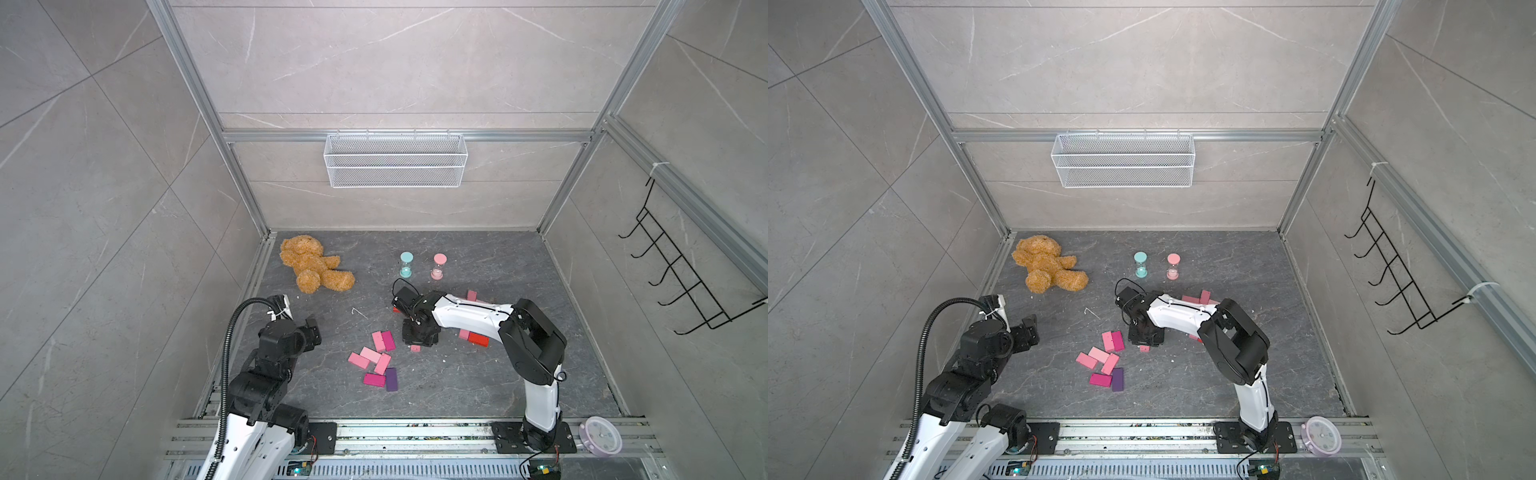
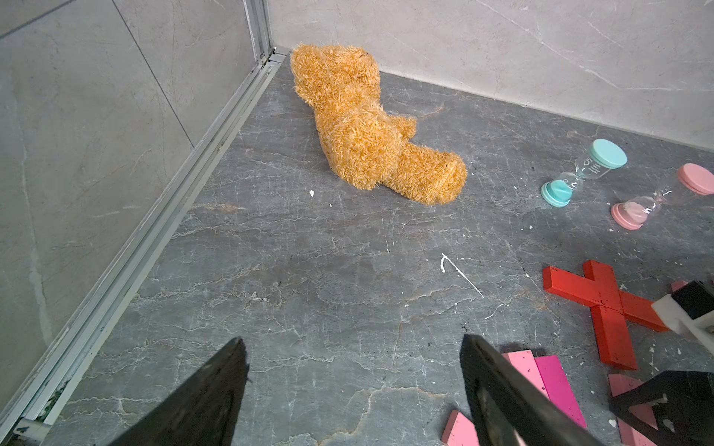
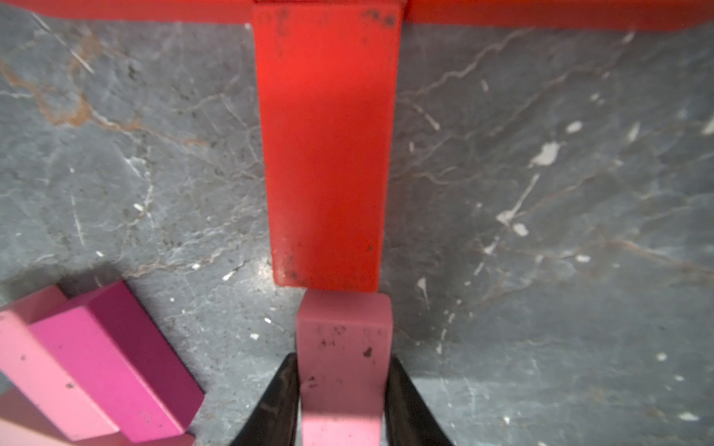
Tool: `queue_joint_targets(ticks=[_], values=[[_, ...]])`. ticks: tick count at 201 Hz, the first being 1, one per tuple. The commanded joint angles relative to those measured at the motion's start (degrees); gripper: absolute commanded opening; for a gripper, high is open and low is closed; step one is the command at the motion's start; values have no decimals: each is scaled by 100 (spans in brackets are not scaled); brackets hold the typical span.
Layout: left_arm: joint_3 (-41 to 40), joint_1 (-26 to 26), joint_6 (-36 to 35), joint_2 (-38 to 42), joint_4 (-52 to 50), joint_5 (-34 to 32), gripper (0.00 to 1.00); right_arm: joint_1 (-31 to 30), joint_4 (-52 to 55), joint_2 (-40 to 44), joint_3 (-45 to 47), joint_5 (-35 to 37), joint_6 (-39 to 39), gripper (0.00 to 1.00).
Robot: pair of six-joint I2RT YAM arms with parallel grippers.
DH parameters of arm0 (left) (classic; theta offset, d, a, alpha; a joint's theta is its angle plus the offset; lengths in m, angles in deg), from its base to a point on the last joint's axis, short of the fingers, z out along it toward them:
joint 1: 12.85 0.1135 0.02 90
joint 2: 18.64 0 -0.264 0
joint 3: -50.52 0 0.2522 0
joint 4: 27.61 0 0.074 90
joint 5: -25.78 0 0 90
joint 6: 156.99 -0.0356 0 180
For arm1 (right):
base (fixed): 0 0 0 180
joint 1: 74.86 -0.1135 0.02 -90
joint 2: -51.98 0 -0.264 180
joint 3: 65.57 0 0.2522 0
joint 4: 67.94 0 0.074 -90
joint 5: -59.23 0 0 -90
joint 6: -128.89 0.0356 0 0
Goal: Assemble the letter t with building blocks
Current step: Assemble the building block at the center of the board.
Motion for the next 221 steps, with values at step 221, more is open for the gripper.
queue_joint_targets(ticks=[221], values=[[76, -26, -102, 23, 125, 24, 88, 83, -123, -197, -102, 12, 265, 36]])
